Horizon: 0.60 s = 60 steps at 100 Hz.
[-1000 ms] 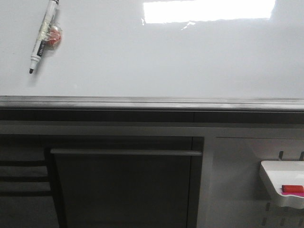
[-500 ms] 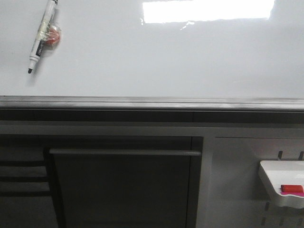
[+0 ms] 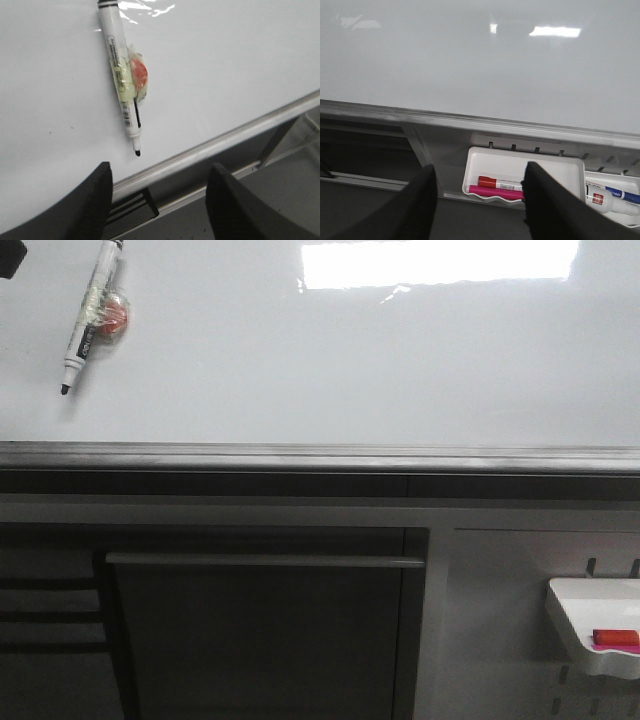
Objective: Write number 0 on whiteboard
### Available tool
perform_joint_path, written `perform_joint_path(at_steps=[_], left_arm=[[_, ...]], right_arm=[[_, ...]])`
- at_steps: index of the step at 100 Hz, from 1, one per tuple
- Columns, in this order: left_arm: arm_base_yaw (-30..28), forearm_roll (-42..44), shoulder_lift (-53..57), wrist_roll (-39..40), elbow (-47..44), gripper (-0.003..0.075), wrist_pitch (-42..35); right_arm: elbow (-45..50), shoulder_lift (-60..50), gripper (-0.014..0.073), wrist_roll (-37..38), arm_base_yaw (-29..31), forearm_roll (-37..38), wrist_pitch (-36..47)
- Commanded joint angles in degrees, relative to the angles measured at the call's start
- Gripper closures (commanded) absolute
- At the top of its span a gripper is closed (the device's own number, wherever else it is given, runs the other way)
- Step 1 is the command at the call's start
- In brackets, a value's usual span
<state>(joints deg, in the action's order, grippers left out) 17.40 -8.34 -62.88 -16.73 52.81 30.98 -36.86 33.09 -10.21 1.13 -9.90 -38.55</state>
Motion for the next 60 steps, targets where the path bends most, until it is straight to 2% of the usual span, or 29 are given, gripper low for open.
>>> perform_joint_path(at_steps=[1, 38, 60], left_arm=[[0.43, -0.36, -0.91, 3.25, 2.09, 0.0335, -6.16], [0.32, 1.33, -12.71, 7.12, 6.39, 0.0335, -8.96], [0.32, 4.74, -18.09, 7.50, 12.61, 0.0335, -3.57]], right_arm=[[-2.17, 0.60, 0.0242, -0.77, 0.12, -0.49, 3.61], [-2.17, 0.60, 0.0242, -0.77, 0.12, -0.49, 3.61], [-2.17, 0.60, 0.0242, -0.77, 0.12, -0.37, 3.61]])
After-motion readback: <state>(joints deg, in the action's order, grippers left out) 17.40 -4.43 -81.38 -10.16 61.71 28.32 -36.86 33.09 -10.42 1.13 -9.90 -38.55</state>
